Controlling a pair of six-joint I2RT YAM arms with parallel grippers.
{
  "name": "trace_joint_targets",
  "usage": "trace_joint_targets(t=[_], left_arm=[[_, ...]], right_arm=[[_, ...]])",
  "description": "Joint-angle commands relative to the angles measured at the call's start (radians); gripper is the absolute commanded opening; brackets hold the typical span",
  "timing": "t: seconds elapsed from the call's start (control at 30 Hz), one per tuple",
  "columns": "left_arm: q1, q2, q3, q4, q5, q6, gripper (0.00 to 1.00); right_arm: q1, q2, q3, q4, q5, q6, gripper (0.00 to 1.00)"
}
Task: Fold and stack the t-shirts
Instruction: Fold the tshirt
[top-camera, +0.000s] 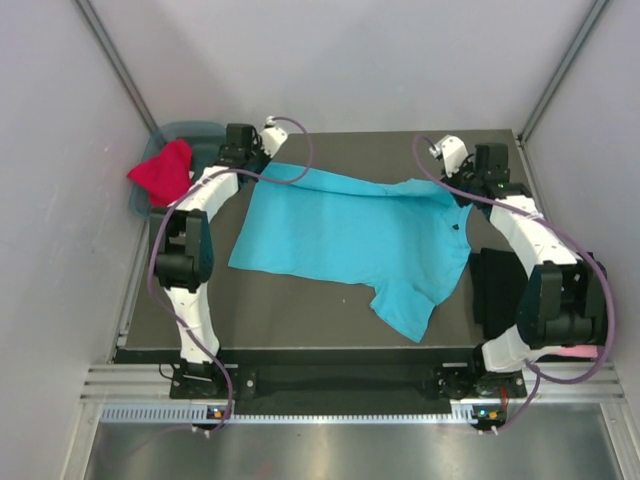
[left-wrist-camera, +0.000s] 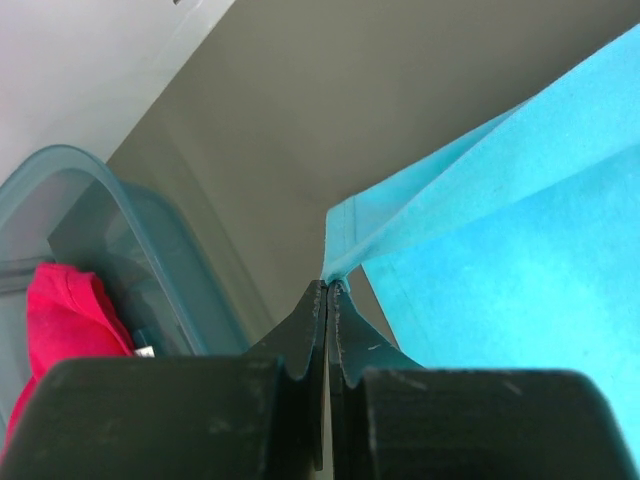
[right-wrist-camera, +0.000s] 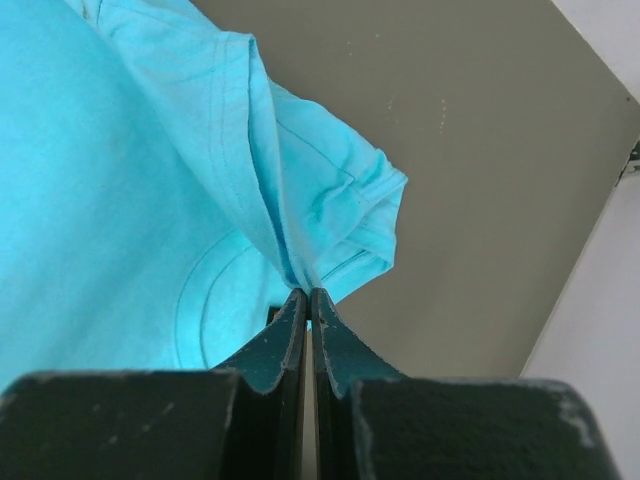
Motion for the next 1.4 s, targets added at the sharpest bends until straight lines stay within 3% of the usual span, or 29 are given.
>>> trace_joint_targets(t=[0.0, 0.67, 0.73, 0.77, 0.83, 0.87, 0.97, 1.03, 1.17, 1.37], left_arm=[[0.008, -0.09, -0.032, 0.001, 0.031, 0.02, 0.0], [0.014, -0.144, -0.2, -0.095, 0.025, 0.031, 0.0], [0.019, -0.152, -0.204, -0.13, 0.019, 0.007, 0.18], [0.022, -0.162, -0.21, -0.188, 0.028, -0.004, 0.26], [0.042, -0.231, -0.247, -0.198, 0.061, -0.036, 0.35], [0.047, -0.262, -0.269, -0.175, 0.071, -0.041, 0.45], [0.047, -0.34, -0.31, -0.124, 0.106, -0.043, 0.47], [0.045, -0.311, -0.277, -0.132, 0.136, -0.062, 0.47], [0.033, -0.178, -0.116, -0.215, 0.172, -0.086, 0.45], [0.01, 0.014, 0.035, -0.229, 0.132, -0.121, 0.39]], right_arm=[[-0.006, -0.084, -0.029, 0.007, -0.017, 0.018, 0.0], [0.001, -0.17, -0.198, -0.046, -0.084, 0.01, 0.0], [0.006, -0.176, -0.213, -0.085, -0.106, 0.006, 0.02], [0.006, -0.185, -0.216, -0.129, -0.141, 0.004, 0.14], [0.004, -0.196, -0.207, -0.199, -0.173, 0.004, 0.24], [0.006, -0.209, -0.196, -0.214, -0.198, 0.019, 0.27], [0.006, -0.211, -0.147, -0.212, -0.222, 0.035, 0.34], [0.006, -0.171, -0.097, -0.191, -0.221, 0.04, 0.35], [0.006, 0.062, 0.078, -0.204, -0.253, 0.033, 0.34], [0.004, 0.362, 0.328, -0.25, -0.267, 0.053, 0.3]])
